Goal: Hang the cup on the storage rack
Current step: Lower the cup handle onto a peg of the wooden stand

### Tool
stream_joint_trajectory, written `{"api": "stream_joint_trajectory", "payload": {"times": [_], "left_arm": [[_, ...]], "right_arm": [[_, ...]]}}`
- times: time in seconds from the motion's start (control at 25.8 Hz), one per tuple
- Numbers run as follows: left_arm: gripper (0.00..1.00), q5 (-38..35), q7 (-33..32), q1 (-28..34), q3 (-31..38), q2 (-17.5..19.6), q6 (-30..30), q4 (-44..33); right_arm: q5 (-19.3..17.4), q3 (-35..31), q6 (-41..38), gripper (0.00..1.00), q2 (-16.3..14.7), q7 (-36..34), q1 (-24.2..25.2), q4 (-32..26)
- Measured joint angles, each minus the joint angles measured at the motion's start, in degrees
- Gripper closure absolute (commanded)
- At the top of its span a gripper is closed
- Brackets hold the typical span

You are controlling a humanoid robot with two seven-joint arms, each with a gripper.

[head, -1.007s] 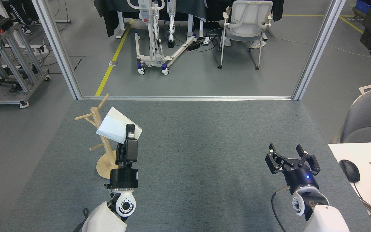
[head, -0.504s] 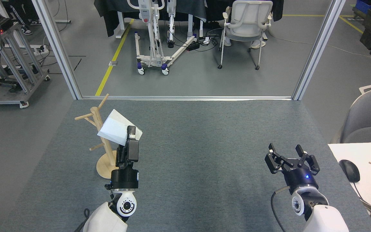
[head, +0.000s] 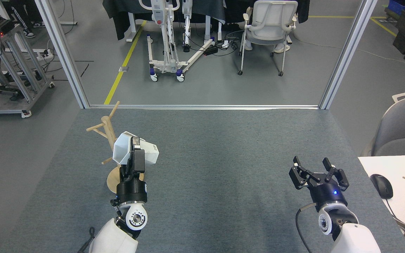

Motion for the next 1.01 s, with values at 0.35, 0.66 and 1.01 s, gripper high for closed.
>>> {"api": "stream_joint_trajectory", "payload": {"times": [0.35,0.66,1.01], "left_arm": [[0.01,0.16,0.12,0.25,0.02,0.08,0.06,-0.40],[0.01,0.39,2.64,2.46,1.16,0.03,0.08,-2.06],[0.01,0.34,3.70,5.36,2.10,0.10,0.04,-3.21]], "right_arm": [[-0.02,0.00,0.01,0.02,-0.18,0.03,0.00,0.02],[-0.07,0.00,0.01,0.02,-0.22,0.21,0.00,0.02],[-0.05,-0.04,0.01,0.02,-0.13,-0.02,0.00,0.02]]}}
